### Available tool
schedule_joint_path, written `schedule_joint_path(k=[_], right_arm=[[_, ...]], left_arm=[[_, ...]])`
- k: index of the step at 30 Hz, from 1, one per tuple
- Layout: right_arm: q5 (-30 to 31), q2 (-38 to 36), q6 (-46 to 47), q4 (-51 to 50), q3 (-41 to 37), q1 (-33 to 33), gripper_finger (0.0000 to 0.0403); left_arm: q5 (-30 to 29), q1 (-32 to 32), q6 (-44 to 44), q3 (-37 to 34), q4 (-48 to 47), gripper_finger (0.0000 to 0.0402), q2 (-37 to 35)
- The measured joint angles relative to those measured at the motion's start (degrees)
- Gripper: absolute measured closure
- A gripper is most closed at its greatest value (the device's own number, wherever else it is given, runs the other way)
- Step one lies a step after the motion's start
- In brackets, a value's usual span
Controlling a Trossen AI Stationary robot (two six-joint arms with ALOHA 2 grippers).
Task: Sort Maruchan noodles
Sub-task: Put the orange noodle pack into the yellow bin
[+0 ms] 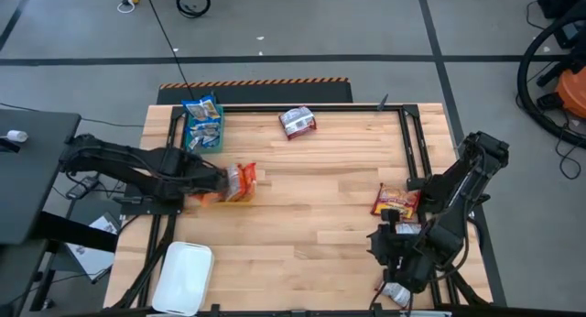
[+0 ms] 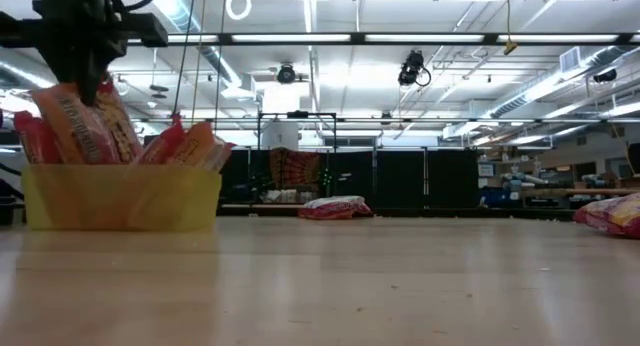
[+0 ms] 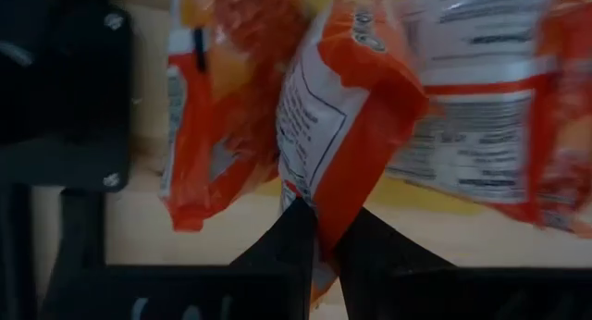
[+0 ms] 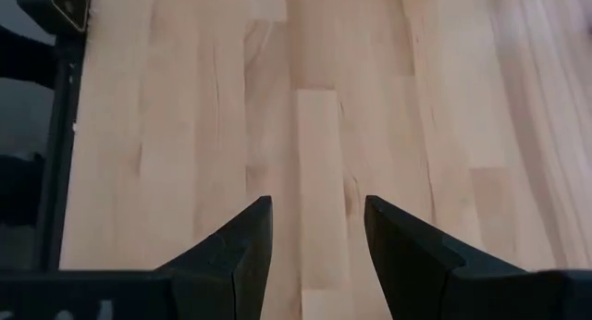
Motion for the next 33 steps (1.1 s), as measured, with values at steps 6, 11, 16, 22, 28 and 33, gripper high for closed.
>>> schedule_joint_path(k=[6,11,16,22,28,33], right_arm=[[-1.7,-0.37,-0.23,-2.1,-0.02,-0.14,0.0225],[-1.73,-0.4,-0.28,-2.56,-0.02,-1.3,0.0225],[-1.76,-0.4,-0.29,-2.51,-0.02,-2.0,0.0225],[-1.71,-0.4,0.77,-2.41,-0.02,-2.01,0.0225],[-1.68,-0.4,0.85,-2.41,-0.02,-2.01,0.0225],[-1.25,-0.4,-2.13,-2.37,-0.02,-3.1,0.0225]], left_arm=[[5.63,0.8,2.58,4.08,-6.41,0.0364,-0.14],[8.13,3.41,6.61,7.57,-8.84,0.0375,-0.47],[11.61,7.63,11.19,6.73,-10.83,0.0375,0.38],[15.17,13.39,14.8,-0.48,-4.19,0.0375,0.45],[15.08,17.05,20.68,-4.53,-1.51,0.0352,0.46],[12.19,17.31,28.73,-4.59,-4.06,0.0316,-0.06]])
